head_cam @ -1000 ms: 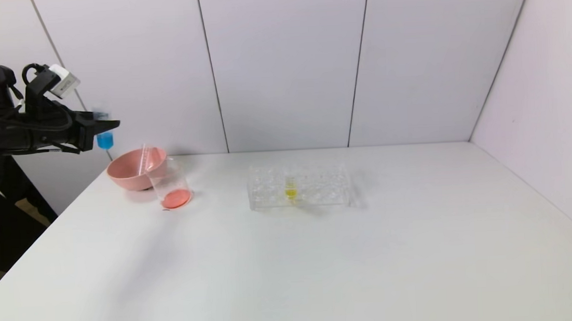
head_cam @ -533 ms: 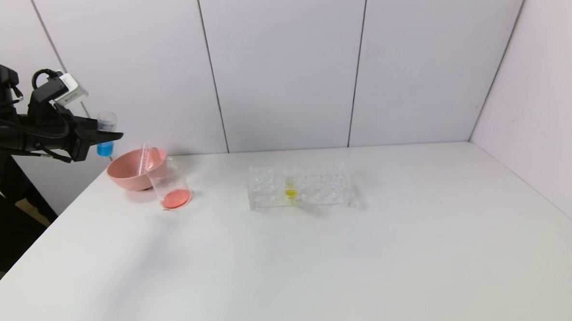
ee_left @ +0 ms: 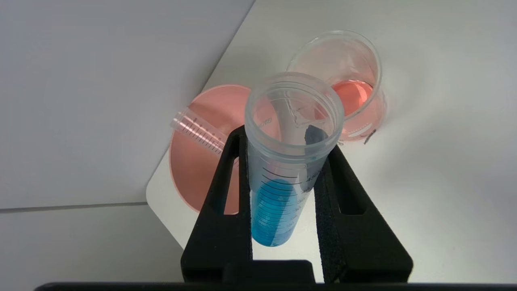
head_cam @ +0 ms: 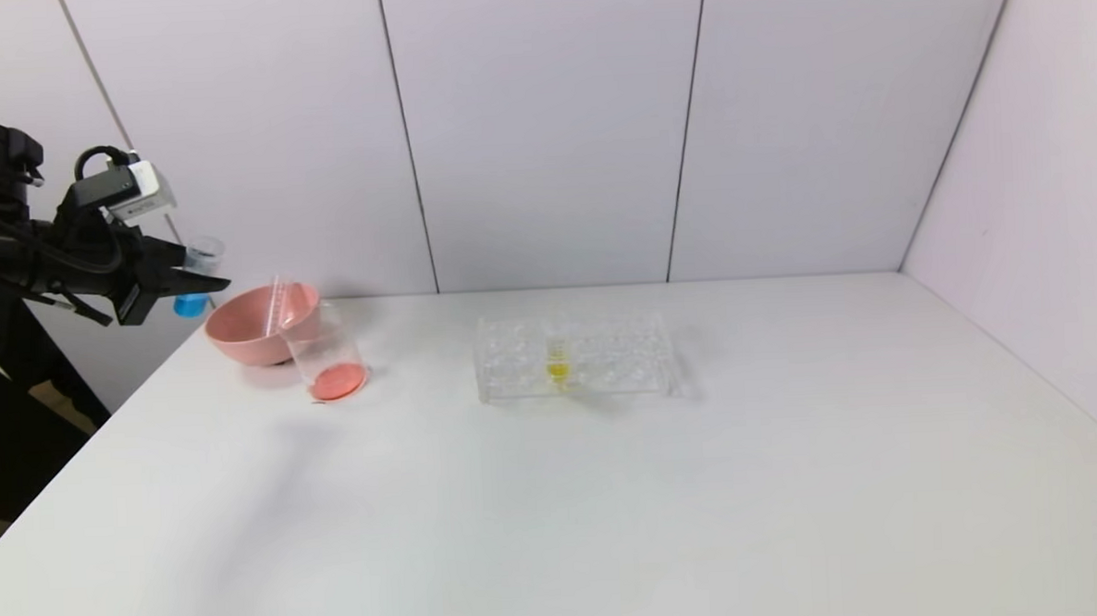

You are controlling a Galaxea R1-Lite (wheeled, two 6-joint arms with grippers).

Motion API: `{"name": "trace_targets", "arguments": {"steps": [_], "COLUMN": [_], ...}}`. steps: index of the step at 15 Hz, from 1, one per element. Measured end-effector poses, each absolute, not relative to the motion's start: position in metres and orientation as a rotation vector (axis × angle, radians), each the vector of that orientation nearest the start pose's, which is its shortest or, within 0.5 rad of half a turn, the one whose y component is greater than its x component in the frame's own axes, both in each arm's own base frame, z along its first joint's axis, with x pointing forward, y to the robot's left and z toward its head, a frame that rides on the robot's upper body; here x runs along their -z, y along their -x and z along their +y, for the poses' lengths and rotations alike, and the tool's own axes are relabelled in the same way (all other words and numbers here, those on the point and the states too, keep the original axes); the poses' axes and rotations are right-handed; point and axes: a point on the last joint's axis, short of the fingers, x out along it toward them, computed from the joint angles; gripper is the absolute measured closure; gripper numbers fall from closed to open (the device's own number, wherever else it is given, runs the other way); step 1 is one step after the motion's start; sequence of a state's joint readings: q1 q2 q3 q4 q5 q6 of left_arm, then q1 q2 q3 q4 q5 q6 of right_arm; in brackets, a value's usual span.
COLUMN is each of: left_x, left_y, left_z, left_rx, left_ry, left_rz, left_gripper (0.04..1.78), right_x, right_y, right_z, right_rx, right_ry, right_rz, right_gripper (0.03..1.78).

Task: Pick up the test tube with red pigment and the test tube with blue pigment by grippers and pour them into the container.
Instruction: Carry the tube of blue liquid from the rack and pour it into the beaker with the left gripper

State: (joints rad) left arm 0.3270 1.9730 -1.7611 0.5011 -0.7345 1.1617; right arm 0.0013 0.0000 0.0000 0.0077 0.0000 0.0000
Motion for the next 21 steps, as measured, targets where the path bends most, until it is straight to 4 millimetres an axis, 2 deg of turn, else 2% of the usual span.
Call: {"name": "trace_targets", "arguments": {"steps": [6,12,21], "left_x": [-0.255,-0.253,-0.257], "left_y": [-0.362,-0.361,-0.364], "left_z": [0.109,0.109,0.095], "left_rx": [0.741,0.738,0.767], "left_ry": [-0.825,-0.883,-0.969], "left_rz": [0.347,0.474,0.454], "left_gripper": [1.36,1.36,1.36], "right_x": [-0.075,-0.075,-0.075], "right_y": [0.023,0.023,0.023], "right_z": [0.0,0.0,0.0], "right_rx": [-0.001,-0.001,-0.001], "right_ry": [0.0,0.0,0.0], "right_rz": [0.008,0.008,0.008], "right_gripper": [0.04,0.04,0.04]}}
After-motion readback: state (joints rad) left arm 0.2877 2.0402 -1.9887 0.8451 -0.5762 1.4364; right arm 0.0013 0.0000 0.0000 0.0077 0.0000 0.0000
